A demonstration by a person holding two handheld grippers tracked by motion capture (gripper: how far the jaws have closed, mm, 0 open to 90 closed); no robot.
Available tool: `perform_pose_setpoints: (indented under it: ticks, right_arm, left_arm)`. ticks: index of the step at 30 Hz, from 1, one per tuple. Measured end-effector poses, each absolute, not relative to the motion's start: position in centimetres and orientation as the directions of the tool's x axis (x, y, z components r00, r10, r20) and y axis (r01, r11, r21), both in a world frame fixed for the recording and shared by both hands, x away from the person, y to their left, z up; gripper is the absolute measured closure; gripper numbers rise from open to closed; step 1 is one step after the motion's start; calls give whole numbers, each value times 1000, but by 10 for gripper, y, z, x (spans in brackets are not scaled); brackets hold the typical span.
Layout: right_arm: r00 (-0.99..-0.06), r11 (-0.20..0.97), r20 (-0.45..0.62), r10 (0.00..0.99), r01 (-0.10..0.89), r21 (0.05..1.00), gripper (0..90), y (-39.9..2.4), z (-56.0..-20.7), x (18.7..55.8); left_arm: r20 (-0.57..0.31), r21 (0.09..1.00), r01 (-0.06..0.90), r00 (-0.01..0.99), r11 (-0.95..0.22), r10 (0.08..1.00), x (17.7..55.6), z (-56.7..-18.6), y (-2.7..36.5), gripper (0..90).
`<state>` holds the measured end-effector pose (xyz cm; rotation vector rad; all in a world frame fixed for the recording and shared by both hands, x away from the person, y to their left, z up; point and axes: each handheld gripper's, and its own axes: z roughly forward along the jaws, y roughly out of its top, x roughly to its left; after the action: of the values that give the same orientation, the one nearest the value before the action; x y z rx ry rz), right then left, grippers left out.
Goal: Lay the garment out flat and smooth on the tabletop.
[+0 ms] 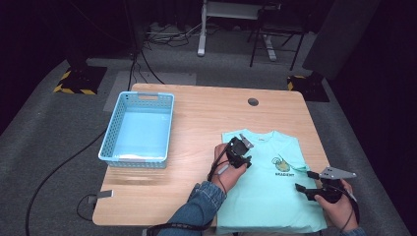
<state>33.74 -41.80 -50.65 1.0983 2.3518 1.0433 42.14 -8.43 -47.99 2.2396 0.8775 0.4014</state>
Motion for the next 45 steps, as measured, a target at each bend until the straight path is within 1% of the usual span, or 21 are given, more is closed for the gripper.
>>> perform_pose_setpoints:
  ticks: [4, 6, 7, 9, 12, 13, 14, 26, 33, 39, 43, 44, 45]
  right_arm:
    - [-642, 431, 1, 767, 515, 741, 210, -418, -506, 337]
    - [-642, 431, 1, 766, 515, 741, 210, -418, -507, 337]
    - [-642, 431, 0, 767, 515, 741, 210, -418, -506, 337]
    - [-642, 431, 1, 766, 515, 741, 211, -418, -506, 337]
    - [-642, 431, 1, 767, 515, 741, 211, -418, -506, 337]
    - [-642, 431, 1, 766, 515, 741, 210, -418, -506, 337]
    - [-642, 431, 0, 767, 515, 741, 210, -418, -506, 337]
    - [-642, 431, 1, 767, 515, 741, 211, -418, -506, 337]
    - [-641, 430, 1, 768, 516, 741, 210, -418, -506, 337]
    - [-625, 419, 2, 780, 524, 741, 222, -417, -506, 337]
    - [-612, 406, 6, 791, 532, 743, 249, -417, -505, 337]
    - [-611, 407, 5, 792, 534, 741, 251, -416, -505, 337]
    - [-611, 407, 5, 791, 534, 741, 250, -415, -504, 337]
  left_arm:
    - [33, 679, 483, 732, -553, 681, 426, -488, -89, 474]
    - [34, 673, 484, 735, -560, 677, 428, -490, -91, 503]
    - [34, 669, 486, 735, -562, 677, 429, -491, -91, 541]
    - [33, 666, 486, 738, -565, 674, 431, -492, -92, 650]
    - [57, 662, 478, 735, -577, 675, 430, -492, -91, 803]
    - [62, 663, 476, 735, -578, 676, 430, -491, -91, 847]
    - [62, 665, 474, 734, -577, 676, 430, -491, -89, 860]
    - [73, 717, 458, 700, -525, 710, 419, -469, -61, 869]
    - [73, 740, 479, 641, -472, 764, 406, -463, -21, 868]
    - [66, 737, 526, 570, -425, 819, 395, -469, 16, 863]
    - [53, 727, 568, 515, -387, 856, 386, -474, 39, 831]
    - [44, 726, 578, 501, -372, 864, 383, -475, 43, 810]
    - [34, 726, 588, 488, -357, 872, 381, -476, 47, 763]
